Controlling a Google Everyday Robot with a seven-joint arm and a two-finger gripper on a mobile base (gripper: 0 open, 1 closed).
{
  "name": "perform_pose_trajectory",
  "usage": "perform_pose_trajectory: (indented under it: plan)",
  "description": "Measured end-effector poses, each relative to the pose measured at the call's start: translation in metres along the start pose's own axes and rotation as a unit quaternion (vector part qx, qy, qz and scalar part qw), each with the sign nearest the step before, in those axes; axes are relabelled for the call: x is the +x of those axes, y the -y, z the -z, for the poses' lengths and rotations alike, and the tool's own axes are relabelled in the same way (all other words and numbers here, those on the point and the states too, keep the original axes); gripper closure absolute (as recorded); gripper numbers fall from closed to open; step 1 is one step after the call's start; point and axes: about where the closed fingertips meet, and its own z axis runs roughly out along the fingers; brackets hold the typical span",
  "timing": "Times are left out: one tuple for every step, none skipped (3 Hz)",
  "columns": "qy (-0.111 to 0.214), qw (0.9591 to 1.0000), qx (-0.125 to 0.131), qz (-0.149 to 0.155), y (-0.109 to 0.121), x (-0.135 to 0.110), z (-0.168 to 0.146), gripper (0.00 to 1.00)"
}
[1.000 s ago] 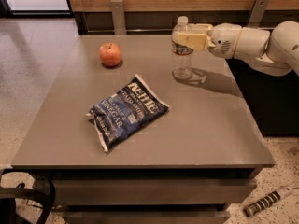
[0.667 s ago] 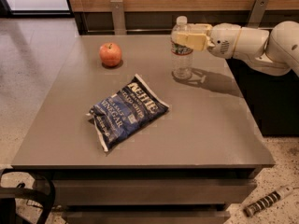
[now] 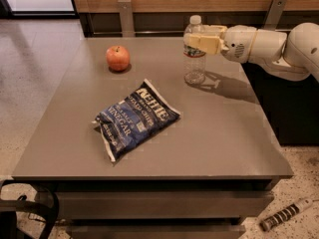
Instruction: Place water bottle upright
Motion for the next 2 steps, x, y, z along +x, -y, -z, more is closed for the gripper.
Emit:
perform_pose_trajectory:
  plan:
    - [0.0,1.0,-0.003,0.0,-0.0017,-0.0002,-0.0035,0.0]
    - [0.0,1.0,-0.003,0.0,-0.0018,-0.0002,-0.0036,0.0]
